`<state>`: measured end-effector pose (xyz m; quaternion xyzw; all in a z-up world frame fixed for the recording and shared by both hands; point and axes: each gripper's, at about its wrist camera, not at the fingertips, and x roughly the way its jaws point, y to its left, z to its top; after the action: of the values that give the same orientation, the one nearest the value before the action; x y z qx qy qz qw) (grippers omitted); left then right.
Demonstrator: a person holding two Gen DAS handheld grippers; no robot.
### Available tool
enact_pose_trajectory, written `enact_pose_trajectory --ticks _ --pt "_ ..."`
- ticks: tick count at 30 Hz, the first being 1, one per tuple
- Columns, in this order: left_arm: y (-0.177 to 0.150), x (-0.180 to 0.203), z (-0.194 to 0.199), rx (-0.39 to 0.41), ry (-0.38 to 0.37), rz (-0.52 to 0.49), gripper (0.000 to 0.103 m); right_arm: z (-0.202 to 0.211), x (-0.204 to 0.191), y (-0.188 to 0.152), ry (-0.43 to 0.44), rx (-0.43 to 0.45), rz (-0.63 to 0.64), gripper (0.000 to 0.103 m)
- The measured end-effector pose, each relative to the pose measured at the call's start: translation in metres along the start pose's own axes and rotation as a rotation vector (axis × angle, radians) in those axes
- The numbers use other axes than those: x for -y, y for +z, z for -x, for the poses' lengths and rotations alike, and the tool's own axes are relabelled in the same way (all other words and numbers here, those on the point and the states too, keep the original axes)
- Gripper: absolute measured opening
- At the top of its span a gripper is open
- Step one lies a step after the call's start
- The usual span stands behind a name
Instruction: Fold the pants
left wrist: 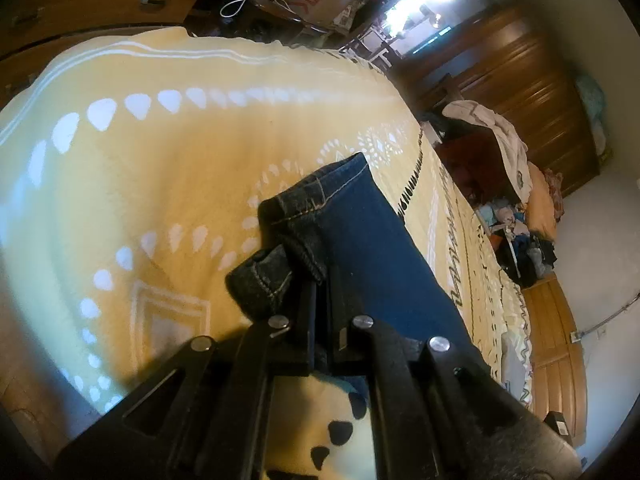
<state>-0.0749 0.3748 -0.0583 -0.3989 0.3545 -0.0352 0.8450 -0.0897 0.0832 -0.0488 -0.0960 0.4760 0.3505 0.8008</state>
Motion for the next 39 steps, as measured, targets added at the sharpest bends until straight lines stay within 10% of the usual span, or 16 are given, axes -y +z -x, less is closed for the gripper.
enact_pose_trajectory --ticks 16,20,23,32,39 --pt "-0.018 -0.014 0.009 0.065 -0.03 0.042 0.005 0.004 0.01 -0.013 0.006 0.018 -0.015 0.012" --pt "-0.014 -0.014 0.02 0.074 -0.043 0.059 0.005 0.021 0.012 -0.021 -0.041 0.034 0.006 0.044" --pt "-0.011 -0.018 0.034 0.107 -0.028 0.074 0.005 0.039 0.022 -0.032 -0.048 0.046 -0.017 0.046" --pt "-0.025 -0.003 0.014 -0.05 -0.072 0.003 0.005 0.046 0.067 -0.077 -0.067 0.046 -0.179 0.035" --pt "-0.026 -0.005 0.006 -0.066 -0.099 0.053 0.006 0.048 0.056 -0.074 -0.087 0.037 -0.175 0.048"
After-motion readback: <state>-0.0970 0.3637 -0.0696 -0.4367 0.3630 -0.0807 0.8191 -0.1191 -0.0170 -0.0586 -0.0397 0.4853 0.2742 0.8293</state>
